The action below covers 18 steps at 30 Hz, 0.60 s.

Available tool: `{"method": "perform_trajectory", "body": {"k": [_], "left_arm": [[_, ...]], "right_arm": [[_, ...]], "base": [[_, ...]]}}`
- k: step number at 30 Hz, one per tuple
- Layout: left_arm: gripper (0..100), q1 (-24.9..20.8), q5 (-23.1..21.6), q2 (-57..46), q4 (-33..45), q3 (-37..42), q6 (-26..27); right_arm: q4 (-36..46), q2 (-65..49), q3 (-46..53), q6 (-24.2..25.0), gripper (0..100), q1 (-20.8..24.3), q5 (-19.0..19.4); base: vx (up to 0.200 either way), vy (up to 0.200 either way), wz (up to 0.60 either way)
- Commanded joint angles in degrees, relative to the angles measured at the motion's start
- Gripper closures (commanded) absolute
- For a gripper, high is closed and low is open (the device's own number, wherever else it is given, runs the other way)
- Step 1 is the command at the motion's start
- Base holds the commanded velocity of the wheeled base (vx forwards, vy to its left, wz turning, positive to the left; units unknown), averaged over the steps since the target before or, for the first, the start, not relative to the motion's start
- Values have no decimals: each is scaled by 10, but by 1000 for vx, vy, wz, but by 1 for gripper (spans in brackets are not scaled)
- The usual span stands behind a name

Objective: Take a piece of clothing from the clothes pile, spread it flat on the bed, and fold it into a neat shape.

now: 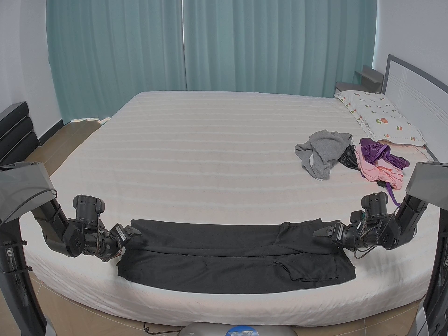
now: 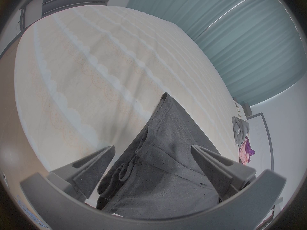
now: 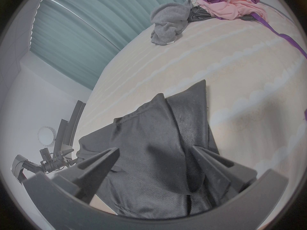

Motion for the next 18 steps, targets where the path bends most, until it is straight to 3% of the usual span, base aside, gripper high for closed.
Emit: {"method": "perform_trajectory", "body": {"k": [1, 17, 18], "left_arm": [[0, 0, 0, 0, 0, -1, -1], [0, 1, 0, -2, 0, -1, -2], [0, 1, 0, -2, 0, -1, -2]], "right_arm": [[0, 4, 3, -1, 100, -3, -1], [-5, -19, 55, -13, 100, -21, -1], [-5, -20, 57, -14, 0, -22, -1]], "base": [[0, 0, 0], [0, 0, 0], [0, 0, 0]]}}
